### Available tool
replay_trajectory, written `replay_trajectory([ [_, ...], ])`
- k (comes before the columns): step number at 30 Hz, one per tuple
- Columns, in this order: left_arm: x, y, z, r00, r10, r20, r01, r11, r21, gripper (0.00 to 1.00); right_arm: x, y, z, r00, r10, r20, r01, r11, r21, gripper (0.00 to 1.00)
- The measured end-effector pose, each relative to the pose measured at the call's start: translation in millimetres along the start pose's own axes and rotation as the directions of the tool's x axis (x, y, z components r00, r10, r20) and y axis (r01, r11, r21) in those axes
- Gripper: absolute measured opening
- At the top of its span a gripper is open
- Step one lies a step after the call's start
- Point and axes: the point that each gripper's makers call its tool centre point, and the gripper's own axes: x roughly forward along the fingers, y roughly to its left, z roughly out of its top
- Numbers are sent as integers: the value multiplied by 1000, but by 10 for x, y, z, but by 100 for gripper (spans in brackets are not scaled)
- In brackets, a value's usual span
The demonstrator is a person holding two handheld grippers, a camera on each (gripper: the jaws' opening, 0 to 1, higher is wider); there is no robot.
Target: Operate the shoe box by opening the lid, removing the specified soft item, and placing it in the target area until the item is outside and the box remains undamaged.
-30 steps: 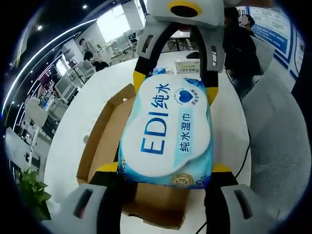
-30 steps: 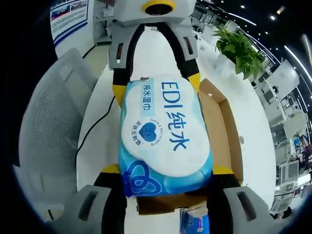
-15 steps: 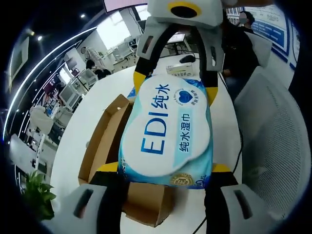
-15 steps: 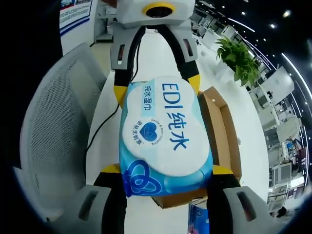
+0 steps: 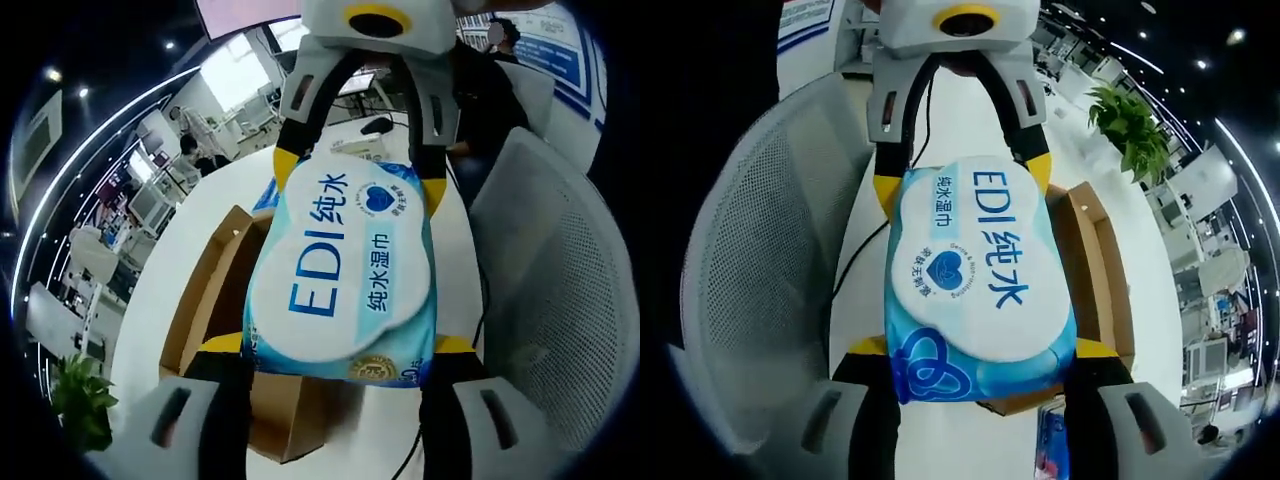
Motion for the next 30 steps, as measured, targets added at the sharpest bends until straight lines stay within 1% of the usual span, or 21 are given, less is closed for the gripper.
replay_trajectory([
  [8,86,-186,-48,999,-45,-15,45,999,-1,67,44,182,-75,1000,26,-12,-26,999,33,63],
  [14,103,-253,-57,998,-59,-13,59,998,-2,67,50,261,-101,999,34,-17,-34,998,44,63],
  [16,110,-302,-71,996,-87,-18,87,996,-12,67,60,313,-109,998,56,-22,-54,997,60,63],
  [20,154,-364,-112,995,-104,-5,104,994,-20,67,85,378,-118,997,68,-22,-66,995,69,63],
  [25,252,-457,-165,990,-139,-18,138,990,-38,67,178,478,-197,994,105,-26,-102,990,93,63],
  [27,308,-503,-213,985,-168,-28,166,985,-41,67,248,542,-239,992,124,-21,-121,986,118,63],
  [30,380,-517,-257,983,-180,-33,178,983,-42,67,335,569,-289,991,133,-19,-129,983,132,64],
])
